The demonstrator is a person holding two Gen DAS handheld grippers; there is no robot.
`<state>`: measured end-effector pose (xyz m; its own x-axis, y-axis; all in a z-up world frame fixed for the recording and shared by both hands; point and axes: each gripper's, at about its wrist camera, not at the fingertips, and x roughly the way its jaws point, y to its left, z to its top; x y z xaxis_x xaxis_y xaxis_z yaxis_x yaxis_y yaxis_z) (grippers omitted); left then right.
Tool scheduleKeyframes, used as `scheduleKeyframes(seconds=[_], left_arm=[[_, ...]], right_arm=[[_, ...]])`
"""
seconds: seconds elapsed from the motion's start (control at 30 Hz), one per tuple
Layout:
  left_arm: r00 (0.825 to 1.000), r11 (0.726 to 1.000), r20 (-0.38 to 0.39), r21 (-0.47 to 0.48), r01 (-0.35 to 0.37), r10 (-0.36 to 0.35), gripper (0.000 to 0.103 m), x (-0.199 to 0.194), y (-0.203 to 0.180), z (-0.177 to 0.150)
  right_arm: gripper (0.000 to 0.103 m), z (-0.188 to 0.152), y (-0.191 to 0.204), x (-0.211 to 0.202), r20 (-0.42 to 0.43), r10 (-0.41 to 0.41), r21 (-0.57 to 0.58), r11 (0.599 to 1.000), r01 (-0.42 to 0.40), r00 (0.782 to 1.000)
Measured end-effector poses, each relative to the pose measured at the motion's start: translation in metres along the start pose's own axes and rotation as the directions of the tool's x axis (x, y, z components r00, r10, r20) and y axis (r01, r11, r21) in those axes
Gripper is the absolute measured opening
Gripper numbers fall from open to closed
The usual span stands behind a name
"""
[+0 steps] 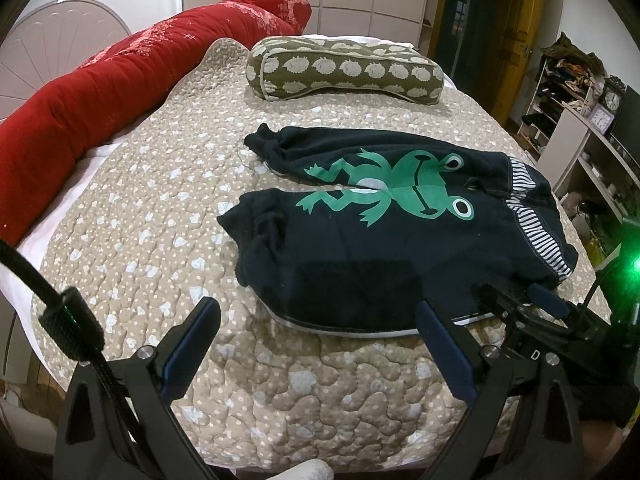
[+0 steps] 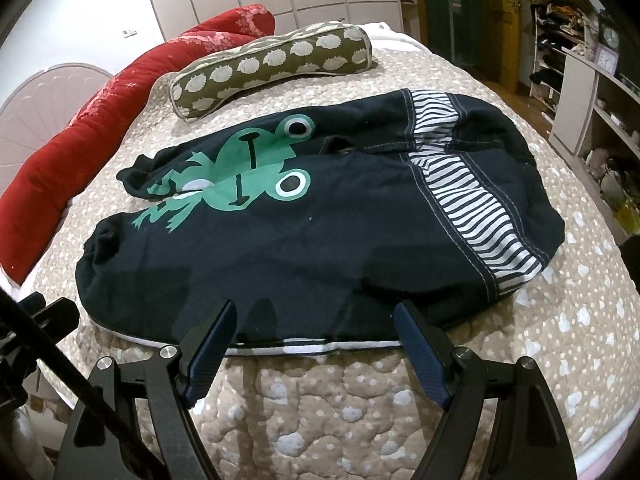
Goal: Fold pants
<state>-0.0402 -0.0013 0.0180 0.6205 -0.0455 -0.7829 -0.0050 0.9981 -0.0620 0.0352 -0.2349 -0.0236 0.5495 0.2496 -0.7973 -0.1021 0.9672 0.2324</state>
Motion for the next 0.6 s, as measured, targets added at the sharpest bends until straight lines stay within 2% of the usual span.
scheduleKeyframes(seconds=[0.6], left_arm=[[1.0, 1.0, 0.0, 0.008, 0.012, -0.012, 0.098, -0.0037, -0.0056, 0.0011]], right_arm=[[0.084, -0.0033, -0.0036, -0.0063, 0.001, 0.008, 0.002, 1.0, -0.008, 1.0]])
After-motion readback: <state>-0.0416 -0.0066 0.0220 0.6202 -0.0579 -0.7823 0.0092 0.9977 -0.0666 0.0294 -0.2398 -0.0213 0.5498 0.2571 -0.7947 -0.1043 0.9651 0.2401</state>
